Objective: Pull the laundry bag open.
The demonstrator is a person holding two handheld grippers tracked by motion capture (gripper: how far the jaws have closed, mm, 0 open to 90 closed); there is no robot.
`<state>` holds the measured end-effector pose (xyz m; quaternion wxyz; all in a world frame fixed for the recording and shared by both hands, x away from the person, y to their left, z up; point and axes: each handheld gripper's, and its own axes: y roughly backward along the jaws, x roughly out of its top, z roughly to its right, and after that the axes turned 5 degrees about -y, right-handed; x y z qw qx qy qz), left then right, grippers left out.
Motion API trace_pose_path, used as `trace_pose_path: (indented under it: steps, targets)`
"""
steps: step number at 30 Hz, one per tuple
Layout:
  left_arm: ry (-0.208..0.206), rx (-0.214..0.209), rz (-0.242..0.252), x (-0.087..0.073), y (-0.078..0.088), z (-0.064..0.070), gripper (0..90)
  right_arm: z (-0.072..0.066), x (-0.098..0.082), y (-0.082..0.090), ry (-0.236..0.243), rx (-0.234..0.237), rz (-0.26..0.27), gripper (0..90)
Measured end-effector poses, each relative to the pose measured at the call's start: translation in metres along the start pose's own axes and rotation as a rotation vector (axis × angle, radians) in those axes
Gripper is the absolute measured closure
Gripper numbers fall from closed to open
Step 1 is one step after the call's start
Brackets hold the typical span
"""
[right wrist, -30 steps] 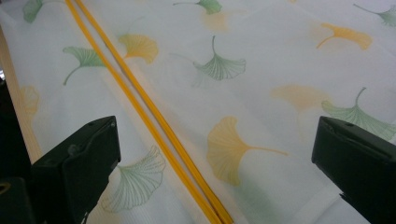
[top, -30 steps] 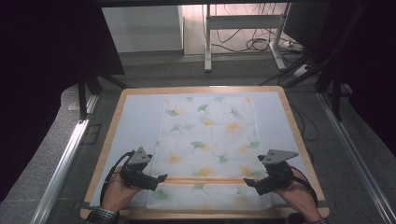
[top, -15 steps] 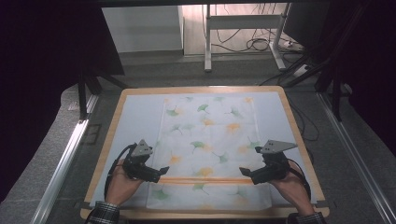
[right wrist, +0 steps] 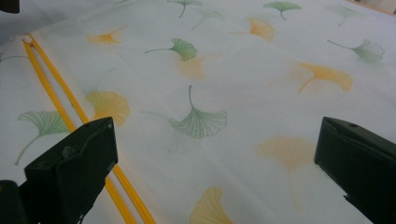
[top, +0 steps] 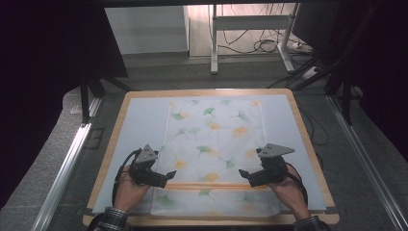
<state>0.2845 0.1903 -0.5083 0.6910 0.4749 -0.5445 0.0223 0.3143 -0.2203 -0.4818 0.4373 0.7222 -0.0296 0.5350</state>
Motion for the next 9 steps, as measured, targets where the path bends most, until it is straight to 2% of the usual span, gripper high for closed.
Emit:
trace_pose_path:
  steps: [4,9]
  targets:
    - [-0.009,0.0,-0.008,-0.0037,-0.0024,-0.0004,0.0,0.0013,-0.0055,-0.0019,0.004,0.011,-0.013,0.0]
    - [-0.012,0.015,0.005,-0.006,-0.0031,-0.0024,0.0,0.0037,-0.0086,-0.0004,-0.003,0.018,0.009,0.0]
